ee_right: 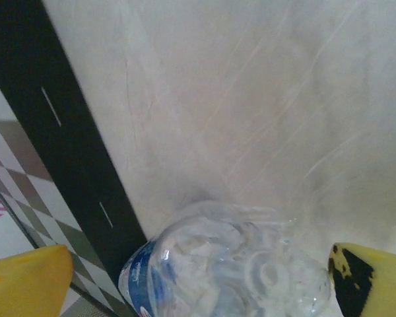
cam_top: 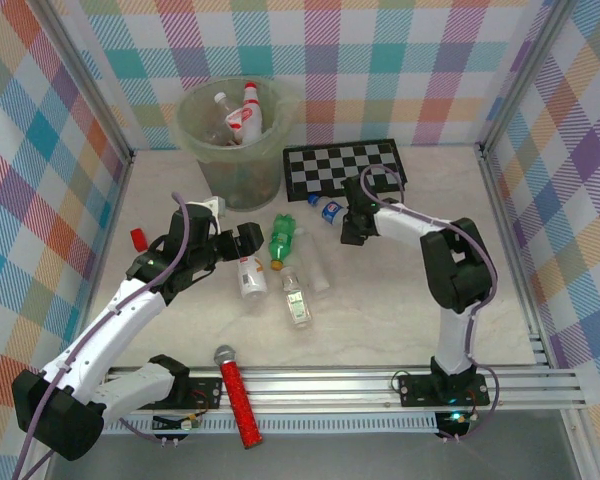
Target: Put the plastic bottles in the bin
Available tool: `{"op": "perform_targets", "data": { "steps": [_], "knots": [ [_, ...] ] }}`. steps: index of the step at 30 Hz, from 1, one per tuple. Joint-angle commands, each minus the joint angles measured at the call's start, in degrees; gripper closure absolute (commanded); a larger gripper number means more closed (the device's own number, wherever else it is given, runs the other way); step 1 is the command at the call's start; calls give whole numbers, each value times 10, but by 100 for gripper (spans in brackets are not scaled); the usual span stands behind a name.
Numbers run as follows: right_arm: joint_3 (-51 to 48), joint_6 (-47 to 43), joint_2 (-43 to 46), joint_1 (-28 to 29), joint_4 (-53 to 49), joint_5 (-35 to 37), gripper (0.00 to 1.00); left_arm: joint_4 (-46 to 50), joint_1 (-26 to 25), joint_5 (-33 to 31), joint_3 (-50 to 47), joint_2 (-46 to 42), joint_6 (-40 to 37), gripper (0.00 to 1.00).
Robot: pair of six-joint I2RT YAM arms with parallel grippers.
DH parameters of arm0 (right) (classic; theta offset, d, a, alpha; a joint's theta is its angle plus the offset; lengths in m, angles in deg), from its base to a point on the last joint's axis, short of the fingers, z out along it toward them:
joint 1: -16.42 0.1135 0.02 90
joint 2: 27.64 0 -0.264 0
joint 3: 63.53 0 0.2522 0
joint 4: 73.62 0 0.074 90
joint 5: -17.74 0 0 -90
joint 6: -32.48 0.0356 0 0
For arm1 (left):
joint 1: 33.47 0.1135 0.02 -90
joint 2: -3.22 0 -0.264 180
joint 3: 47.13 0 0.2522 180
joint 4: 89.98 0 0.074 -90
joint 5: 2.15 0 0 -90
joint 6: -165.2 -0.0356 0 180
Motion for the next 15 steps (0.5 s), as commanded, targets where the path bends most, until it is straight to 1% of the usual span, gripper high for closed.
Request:
{"op": "perform_targets", "data": {
  "steps": [1, 8, 10, 15],
  "knots": [
    [29, 25, -29, 12, -4, -9, 1, 9, -8, -7, 9, -9, -4, 6],
    [72, 55, -84, 15, -20, -12, 0, 15, -8, -12, 14, -8, -10, 5],
    [81, 60, -94, 14, -26, -15, 2, 17, -8, -13, 14, -7, -12, 5],
    [72, 54, -84, 15, -29, -1, 22, 19, -8, -17, 16, -6, -13, 5]
  ]
}}
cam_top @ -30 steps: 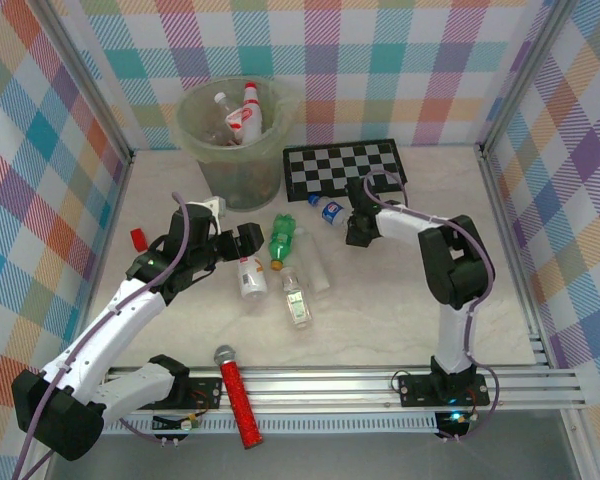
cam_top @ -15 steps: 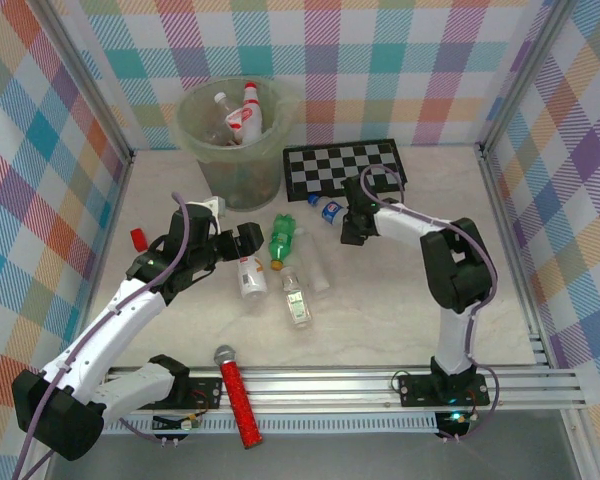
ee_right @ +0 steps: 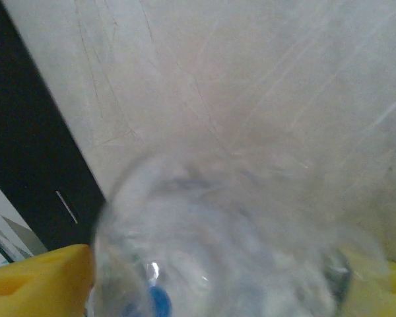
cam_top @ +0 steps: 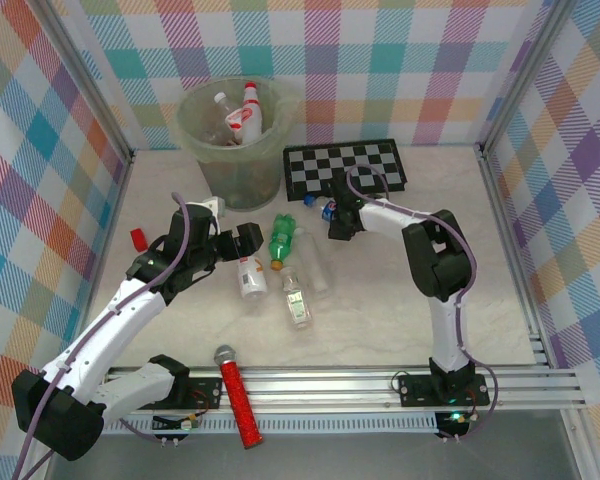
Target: Put the plastic bottles in the bin
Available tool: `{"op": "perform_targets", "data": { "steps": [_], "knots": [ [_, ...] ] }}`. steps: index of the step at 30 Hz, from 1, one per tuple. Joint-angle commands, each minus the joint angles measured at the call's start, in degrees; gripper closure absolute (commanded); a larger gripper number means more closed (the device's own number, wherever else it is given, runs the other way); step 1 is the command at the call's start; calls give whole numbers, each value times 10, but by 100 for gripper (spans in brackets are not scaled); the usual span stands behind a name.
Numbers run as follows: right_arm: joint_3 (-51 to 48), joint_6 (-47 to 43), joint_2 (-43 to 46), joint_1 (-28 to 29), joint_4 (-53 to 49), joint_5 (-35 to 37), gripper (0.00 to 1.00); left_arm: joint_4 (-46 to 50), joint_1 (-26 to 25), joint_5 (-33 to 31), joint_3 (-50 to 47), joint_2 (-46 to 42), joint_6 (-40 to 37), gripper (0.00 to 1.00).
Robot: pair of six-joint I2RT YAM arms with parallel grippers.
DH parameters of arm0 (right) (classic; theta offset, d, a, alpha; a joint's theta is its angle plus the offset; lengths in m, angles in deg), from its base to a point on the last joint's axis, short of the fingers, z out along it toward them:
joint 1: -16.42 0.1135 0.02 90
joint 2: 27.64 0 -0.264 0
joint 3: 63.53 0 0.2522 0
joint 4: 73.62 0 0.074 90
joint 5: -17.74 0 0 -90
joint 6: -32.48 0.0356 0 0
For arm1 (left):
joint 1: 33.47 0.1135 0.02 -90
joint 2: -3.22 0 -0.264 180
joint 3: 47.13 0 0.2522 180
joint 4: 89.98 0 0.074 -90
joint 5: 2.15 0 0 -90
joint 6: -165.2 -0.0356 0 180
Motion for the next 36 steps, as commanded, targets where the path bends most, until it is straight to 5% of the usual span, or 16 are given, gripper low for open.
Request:
{"op": "perform_targets", "data": {
  "steps": [1, 6, 12, 20, 24, 29, 36],
  "knots": [
    [-7, 30, 2, 0, -20, 19, 27, 15, -8, -11, 17, -5, -10, 5],
    [-45, 6, 50, -5, -8, 38, 42, 12, -8, 2, 22, 1, -2, 5],
    [-94, -70, 135, -22, 16, 48, 44, -40, -8, 56, 16, 10, 29, 4],
    [-106, -356, 259, -47, -18, -7, 43, -45, -8, 106, 60, 33, -32, 3],
    [-94, -536, 300, -49, -25, -101, 44, -38, -7, 155, 99, 56, -71, 3],
    [-65, -699, 316, -50, -30, -301, 41, -49, -8, 263, 133, 98, -102, 6],
    [-54, -758, 327, -38, -31, -465, 44, -132, -20, 343, 123, 133, -74, 7]
  ]
}}
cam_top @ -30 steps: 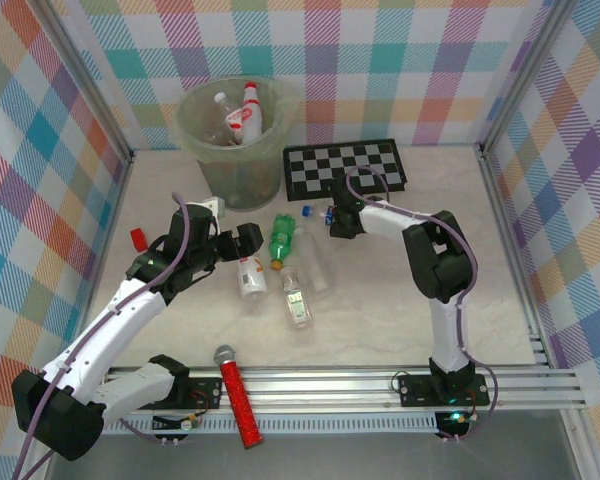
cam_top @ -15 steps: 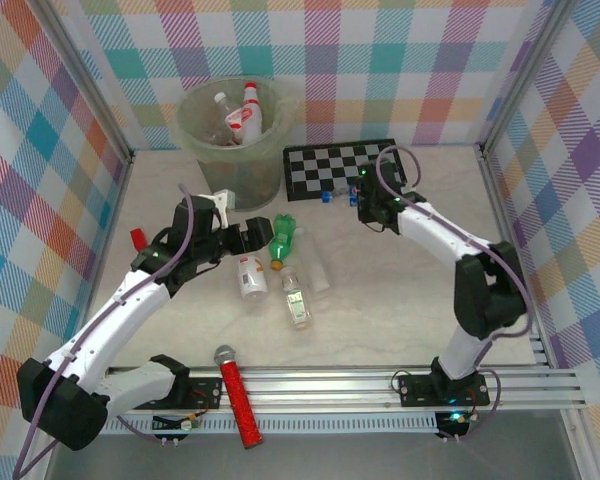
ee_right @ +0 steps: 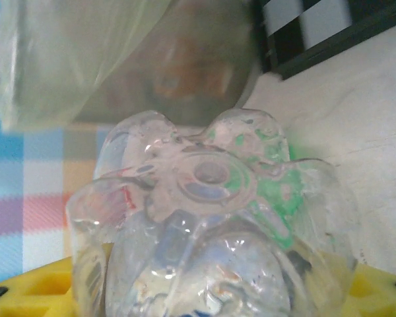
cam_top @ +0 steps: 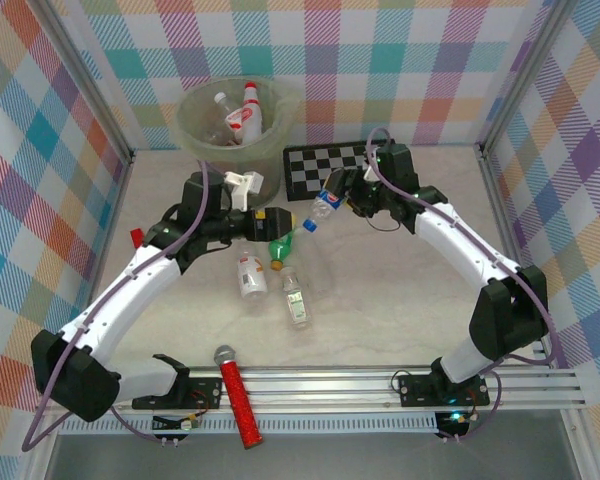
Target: Put the plastic bottles in the bin
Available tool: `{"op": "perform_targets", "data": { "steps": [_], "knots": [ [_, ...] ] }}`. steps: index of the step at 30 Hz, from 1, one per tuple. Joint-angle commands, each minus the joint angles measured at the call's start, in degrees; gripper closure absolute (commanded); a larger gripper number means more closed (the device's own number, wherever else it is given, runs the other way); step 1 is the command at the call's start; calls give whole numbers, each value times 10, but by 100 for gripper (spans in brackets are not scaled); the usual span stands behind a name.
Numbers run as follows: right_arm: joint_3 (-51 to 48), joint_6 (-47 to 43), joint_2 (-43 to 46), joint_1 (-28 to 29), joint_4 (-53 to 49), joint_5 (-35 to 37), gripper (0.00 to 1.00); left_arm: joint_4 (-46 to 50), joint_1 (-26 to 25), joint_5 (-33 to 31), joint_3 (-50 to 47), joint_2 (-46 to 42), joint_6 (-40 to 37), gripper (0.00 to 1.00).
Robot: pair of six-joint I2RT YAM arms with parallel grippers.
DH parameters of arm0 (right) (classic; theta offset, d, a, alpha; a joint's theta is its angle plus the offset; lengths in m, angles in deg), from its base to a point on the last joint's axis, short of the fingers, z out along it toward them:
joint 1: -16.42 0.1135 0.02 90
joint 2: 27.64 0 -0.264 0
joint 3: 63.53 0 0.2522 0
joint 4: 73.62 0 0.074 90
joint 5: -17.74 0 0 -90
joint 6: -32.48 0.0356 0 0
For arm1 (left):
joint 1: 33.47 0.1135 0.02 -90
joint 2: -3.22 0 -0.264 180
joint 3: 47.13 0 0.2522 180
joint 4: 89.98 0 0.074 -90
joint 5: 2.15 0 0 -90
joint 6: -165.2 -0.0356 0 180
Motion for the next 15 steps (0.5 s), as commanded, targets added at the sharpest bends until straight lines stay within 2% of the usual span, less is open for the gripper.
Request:
{"op": "perform_targets", "data": {
  "steps": [1, 5, 10, 15],
  "knots": [
    [21, -62, 19, 12, 1, -115, 44, -66, -19, 56, 0, 15, 4, 8],
    [29, -56, 10, 27, 14, -146, 43, -81, -42, 56, 6, 46, 10, 8],
    [29, -38, 8, 34, 48, -168, 43, -85, -51, 46, 15, 72, 11, 14],
    [29, -30, 6, 40, 61, -179, 43, -107, -52, 31, 11, 79, 22, 30]
  ]
}}
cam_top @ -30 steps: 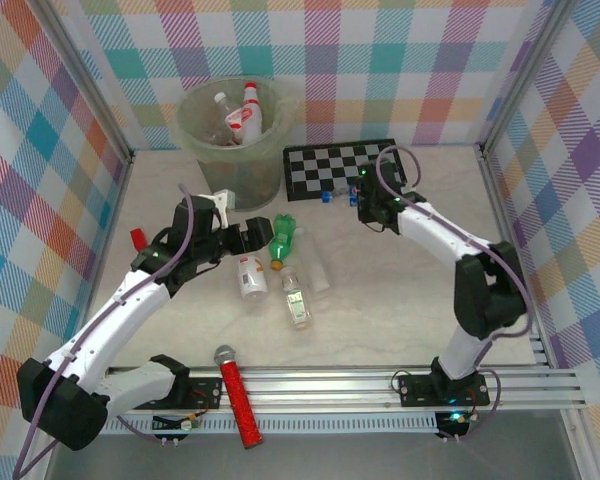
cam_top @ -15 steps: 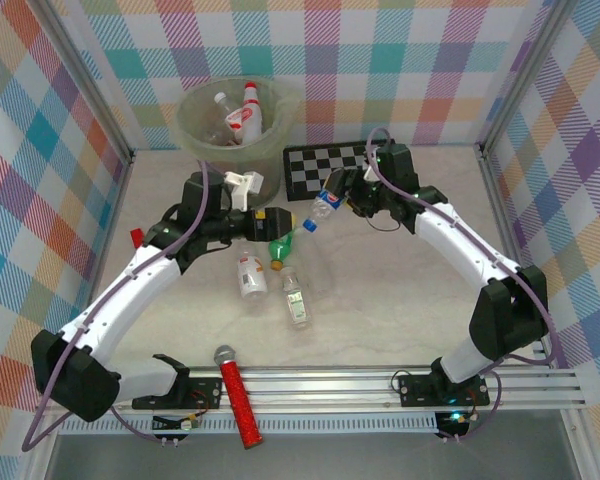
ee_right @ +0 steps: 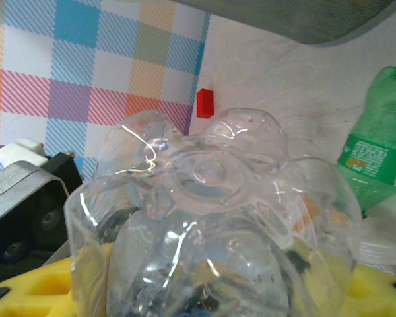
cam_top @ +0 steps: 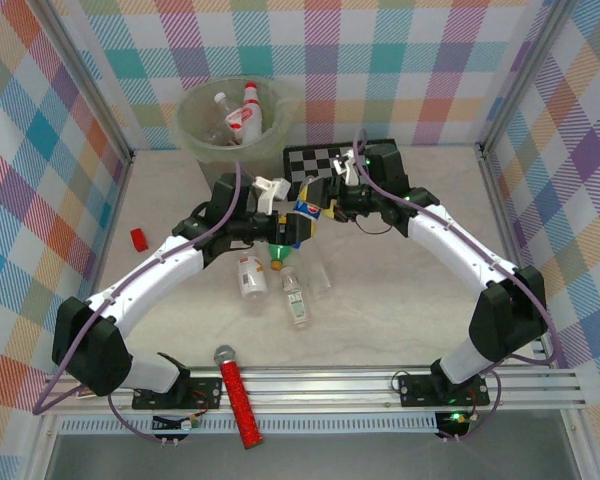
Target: Put the plastic bottles in the bin
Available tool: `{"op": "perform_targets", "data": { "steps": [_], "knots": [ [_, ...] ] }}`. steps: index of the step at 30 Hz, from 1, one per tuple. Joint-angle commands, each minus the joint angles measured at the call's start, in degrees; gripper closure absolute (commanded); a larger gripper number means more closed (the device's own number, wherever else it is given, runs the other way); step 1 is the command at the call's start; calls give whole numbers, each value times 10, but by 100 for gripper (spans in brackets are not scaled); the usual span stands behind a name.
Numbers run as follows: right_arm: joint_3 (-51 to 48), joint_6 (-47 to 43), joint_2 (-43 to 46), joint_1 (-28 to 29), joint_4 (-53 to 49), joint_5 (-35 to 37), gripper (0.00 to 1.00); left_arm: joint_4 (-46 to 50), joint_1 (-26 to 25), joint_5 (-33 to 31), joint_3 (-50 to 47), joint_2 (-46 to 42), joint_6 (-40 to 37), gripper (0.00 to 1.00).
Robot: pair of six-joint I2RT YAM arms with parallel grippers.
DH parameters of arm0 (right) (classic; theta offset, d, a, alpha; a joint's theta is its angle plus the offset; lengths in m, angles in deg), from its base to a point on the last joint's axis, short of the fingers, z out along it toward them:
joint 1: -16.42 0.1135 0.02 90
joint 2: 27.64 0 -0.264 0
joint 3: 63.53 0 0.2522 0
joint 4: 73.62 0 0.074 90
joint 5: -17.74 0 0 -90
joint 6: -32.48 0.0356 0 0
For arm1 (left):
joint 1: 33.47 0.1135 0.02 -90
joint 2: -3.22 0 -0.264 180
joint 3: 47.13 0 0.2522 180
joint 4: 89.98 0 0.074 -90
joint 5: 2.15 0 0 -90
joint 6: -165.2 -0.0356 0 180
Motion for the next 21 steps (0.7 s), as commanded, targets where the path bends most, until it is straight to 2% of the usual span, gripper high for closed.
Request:
{"op": "perform_targets", "data": {
  "steps": [1, 5, 7, 11, 16, 21],
  "knots": [
    [20, 0, 6, 6, 28, -28, 43, -45, -6, 0, 10, 1, 11, 33],
    [16, 2, 8, 6, 28, -22, 41, -50, -6, -5, 11, 1, 16, 48],
    [16, 4, 9, 6, 25, -16, 37, -50, -6, -5, 10, 0, 16, 53],
    [27, 7, 10, 2, -3, -3, 20, -43, -4, -23, 11, -2, 22, 54],
    [21, -10, 50, -20, -49, 21, 11, -50, 18, -29, 17, 6, 49, 55],
    [10, -56, 111, -46, -132, 78, 5, -8, 65, -30, 75, 14, 33, 55]
  ]
}}
